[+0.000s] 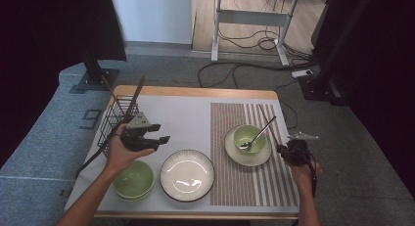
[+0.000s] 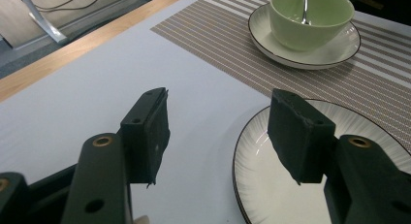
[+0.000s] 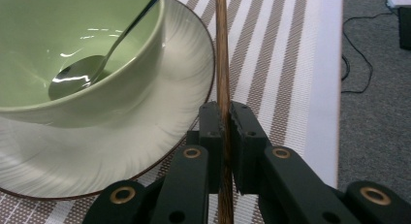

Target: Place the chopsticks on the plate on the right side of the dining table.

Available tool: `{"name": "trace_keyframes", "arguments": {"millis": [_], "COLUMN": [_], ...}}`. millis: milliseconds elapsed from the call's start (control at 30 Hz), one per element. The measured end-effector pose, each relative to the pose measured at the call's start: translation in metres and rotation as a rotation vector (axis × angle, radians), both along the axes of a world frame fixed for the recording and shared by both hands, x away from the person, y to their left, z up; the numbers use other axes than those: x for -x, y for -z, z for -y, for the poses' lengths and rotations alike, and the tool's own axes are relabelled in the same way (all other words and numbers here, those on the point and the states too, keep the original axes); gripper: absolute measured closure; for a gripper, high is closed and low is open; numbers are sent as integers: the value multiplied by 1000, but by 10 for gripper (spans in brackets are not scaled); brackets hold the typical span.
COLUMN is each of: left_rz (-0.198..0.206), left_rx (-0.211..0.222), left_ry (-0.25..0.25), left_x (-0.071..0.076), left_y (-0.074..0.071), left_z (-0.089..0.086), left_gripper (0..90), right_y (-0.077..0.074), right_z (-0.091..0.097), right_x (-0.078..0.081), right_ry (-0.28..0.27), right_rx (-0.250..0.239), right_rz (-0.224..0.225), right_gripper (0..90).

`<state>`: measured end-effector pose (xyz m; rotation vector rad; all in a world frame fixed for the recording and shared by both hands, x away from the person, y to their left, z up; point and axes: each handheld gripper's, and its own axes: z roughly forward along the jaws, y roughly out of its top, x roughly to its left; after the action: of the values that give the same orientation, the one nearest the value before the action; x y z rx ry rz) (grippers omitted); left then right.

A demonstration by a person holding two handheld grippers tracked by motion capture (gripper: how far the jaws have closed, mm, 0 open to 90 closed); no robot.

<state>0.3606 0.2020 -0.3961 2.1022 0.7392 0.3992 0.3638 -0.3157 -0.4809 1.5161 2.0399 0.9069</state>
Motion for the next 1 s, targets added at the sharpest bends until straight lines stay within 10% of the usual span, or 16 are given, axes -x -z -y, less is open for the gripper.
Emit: {"name": "trace_keyframes", "arguments": {"millis": [1000], "left_rz": [-10], "left_rx": [-18], "left_ry": [10], "left_x": [0], "left_y": [3], "left_z": [3], "left_gripper": [402], "right_y": [4], "right_z": [-20], "right_x": [-3], "right_ry": [-88], "right_rx": [45], "right_rz": [-30], "right_gripper": [846]}}
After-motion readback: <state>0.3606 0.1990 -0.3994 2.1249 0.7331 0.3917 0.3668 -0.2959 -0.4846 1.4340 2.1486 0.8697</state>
